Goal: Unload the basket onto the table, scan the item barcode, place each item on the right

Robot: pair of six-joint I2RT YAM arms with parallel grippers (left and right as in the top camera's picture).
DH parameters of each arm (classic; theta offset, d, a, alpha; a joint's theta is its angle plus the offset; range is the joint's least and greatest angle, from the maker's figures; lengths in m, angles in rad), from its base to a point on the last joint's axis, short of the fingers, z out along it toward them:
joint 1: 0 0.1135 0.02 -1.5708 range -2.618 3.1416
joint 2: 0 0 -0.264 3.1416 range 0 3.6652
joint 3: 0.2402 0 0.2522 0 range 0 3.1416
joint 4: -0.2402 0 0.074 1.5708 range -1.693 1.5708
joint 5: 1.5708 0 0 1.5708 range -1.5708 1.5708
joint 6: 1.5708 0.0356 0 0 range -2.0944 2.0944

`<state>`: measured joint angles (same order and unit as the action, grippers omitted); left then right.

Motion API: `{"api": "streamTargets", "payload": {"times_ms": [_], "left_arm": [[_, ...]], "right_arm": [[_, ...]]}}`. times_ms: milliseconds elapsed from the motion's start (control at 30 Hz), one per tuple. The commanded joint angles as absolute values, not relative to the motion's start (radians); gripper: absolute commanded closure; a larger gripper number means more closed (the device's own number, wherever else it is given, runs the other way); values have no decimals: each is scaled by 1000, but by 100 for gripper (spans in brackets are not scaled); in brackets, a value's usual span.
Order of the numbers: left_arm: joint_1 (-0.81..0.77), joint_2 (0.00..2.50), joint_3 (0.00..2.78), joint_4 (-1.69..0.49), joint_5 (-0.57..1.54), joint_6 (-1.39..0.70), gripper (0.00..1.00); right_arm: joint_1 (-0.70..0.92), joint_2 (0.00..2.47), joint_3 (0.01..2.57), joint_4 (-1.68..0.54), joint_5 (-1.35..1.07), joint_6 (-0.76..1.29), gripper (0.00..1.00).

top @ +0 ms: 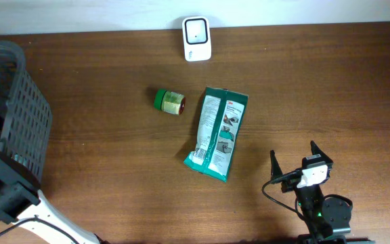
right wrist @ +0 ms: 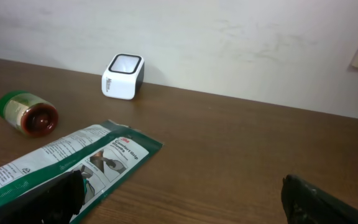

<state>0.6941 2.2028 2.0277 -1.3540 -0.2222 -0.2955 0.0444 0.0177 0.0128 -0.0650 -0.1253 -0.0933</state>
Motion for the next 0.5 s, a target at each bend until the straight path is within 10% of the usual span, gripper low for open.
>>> {"api": "streamTargets", "payload": {"times_ms": [0,167,300,467], "left_arm": [[699,2209,1889,-1312,-241,-290,30],[701,2210,1728,-1206,-330,-290,33],[701,2210,1729,-1188,-330,-290,96],[701,2208,1912,-1297,-291,-291,100]], "right_arm": [[45,13,6,-68,-120,-100,2],[45,13,6,-68,-120,-100,2],[45,13,6,-68,-120,-100,2],[45,13,6,-68,-120,-100,2]]}}
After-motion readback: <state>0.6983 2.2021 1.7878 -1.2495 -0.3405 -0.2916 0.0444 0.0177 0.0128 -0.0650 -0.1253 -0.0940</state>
